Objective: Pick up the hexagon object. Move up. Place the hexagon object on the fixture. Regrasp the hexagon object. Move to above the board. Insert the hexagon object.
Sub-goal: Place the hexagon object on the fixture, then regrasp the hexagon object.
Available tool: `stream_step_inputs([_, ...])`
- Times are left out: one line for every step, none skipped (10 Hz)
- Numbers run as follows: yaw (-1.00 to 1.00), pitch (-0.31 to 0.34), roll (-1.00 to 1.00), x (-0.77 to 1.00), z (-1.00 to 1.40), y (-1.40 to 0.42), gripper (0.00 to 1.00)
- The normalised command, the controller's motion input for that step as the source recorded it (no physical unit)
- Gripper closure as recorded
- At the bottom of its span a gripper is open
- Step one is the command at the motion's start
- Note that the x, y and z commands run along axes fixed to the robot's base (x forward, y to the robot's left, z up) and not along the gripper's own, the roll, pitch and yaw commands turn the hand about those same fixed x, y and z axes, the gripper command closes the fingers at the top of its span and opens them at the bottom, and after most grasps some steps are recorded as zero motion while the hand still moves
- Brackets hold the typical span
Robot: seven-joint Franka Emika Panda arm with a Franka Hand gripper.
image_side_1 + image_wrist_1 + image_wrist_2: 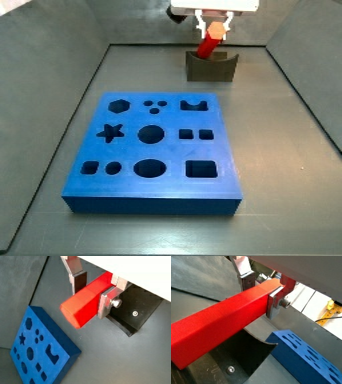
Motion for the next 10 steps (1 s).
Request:
stream_step_inputs([-0.22, -0.005, -0.16, 0.19, -1.0, 0.24, 1.0])
stream_step_inputs([-0.22, -0.012, -0.17, 0.2, -1.0, 0.24, 1.0])
stream_step_inputs([-0.19, -0.012, -0.16, 0.18, -1.0, 0.25, 1.0])
stream_step_inputs([-0.15, -0.012, -0.15, 0.14, -1.0, 0.26, 1.0])
stream_step_inputs([-0.14, -0.014, -0.15, 0.12, -1.0, 0.27, 1.0])
stream_step_inputs([-0.13, -0.015, -0.14, 0.11, -0.99, 0.28, 1.0])
stream_step_inputs([0.0, 0.0, 0.0, 0.0, 0.0, 0.0, 0.0])
stream_step_inputs([0.04, 0.001, 0.01, 0.0, 1.0, 0.0, 0.0])
stream_step_inputs([0.05, 0.003, 0.01, 0.0, 1.0, 0.0, 0.0])
stream_step_inputs([0.05, 0.016, 0.01, -0.02, 1.0, 0.01, 0.0])
